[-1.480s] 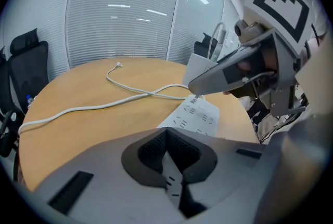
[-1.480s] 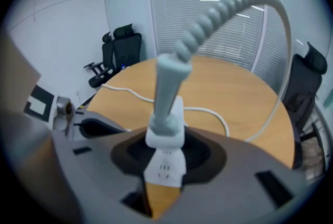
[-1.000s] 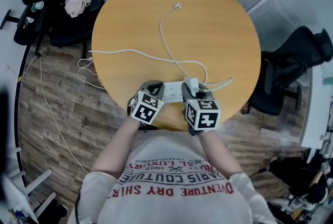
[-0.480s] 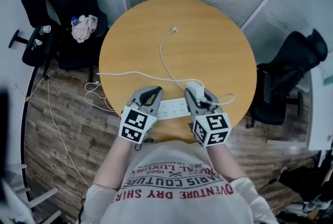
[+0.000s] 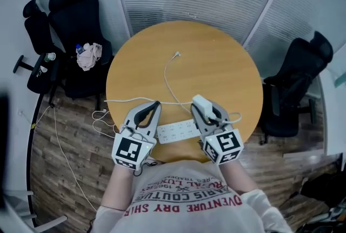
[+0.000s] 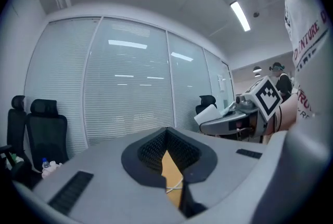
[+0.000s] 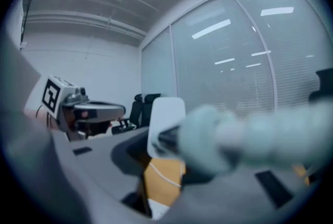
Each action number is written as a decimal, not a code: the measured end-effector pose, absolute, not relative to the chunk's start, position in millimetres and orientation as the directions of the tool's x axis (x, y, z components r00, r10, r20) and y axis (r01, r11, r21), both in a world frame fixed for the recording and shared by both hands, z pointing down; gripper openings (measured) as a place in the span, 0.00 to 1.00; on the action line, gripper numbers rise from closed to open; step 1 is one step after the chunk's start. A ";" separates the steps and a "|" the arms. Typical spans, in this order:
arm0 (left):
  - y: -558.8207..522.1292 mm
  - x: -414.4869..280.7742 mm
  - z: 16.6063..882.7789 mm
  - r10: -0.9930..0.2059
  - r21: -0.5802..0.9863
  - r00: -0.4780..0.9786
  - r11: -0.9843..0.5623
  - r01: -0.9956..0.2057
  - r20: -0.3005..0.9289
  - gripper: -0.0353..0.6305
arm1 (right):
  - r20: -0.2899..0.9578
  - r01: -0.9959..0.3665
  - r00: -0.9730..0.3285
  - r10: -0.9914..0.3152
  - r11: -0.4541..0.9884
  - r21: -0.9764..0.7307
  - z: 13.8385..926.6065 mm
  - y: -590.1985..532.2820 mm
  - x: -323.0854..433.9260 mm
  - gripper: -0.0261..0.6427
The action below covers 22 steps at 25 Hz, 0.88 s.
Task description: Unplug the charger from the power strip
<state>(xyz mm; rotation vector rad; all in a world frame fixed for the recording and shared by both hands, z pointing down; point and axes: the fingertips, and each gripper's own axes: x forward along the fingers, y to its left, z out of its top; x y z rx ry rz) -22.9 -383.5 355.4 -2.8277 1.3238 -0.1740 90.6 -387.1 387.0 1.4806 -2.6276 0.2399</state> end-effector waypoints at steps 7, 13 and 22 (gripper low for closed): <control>-381.9 -18.8 347.7 -0.760 -0.063 0.645 -0.649 -0.758 0.076 0.10 | 0.169 -0.848 -0.528 -0.832 0.526 -0.060 380.0 -384.0 88.2 0.27; -382.4 -13.1 352.7 -0.757 -0.080 0.648 -0.653 -0.753 0.082 0.10 | 0.170 -0.844 -0.535 -0.828 0.532 -0.064 380.9 -385.9 87.9 0.27; -382.5 -17.0 352.8 -0.769 -0.059 0.634 -0.639 -0.767 0.077 0.10 | 0.183 -0.848 -0.529 -0.828 0.523 -0.086 390.3 -385.0 88.2 0.27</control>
